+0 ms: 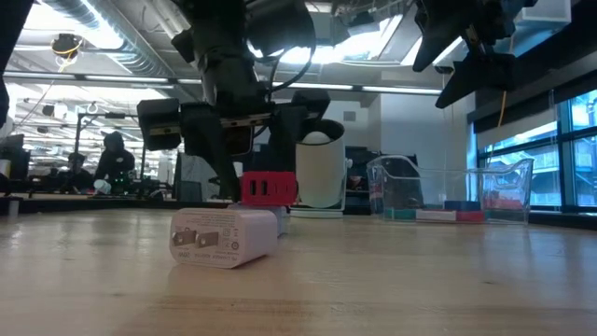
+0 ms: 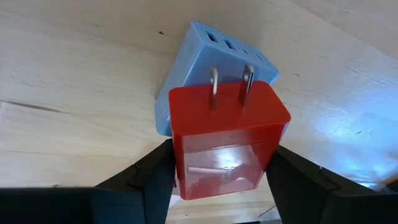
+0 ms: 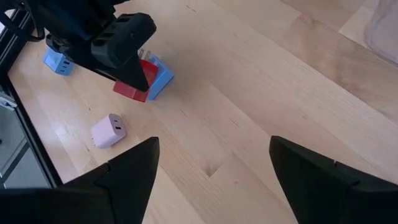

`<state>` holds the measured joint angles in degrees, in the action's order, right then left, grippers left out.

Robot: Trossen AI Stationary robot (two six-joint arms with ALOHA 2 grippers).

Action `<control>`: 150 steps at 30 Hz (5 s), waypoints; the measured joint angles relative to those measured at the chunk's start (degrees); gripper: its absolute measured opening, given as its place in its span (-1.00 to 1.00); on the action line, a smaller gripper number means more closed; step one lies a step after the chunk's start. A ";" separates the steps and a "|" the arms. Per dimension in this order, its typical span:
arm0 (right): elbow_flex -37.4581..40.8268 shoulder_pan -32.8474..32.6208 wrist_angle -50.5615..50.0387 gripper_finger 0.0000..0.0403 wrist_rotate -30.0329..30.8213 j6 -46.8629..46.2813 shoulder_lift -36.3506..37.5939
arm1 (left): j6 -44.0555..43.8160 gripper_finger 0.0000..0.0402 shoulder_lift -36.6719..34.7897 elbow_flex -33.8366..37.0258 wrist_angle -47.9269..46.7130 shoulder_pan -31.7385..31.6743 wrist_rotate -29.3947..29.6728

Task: Pick & Place Office items
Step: Put the red charger adapter into the bottom transparent bin

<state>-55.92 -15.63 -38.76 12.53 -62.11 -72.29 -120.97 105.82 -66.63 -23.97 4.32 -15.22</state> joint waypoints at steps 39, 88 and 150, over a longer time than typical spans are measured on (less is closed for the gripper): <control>0.00 0.02 0.36 0.52 0.02 0.00 0.00 | 40.31 0.17 -9.65 0.04 10.54 11.03 44.80; 0.00 0.01 0.66 0.52 0.02 0.00 0.00 | 74.07 0.14 -10.73 0.04 36.63 17.74 43.29; -4.52 -2.53 82.02 0.52 28.35 106.90 -5.95 | 86.83 0.17 -22.29 0.02 69.47 7.27 56.25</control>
<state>-60.45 -18.16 43.26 40.88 44.80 -78.24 -34.14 83.53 -66.61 45.50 11.59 41.03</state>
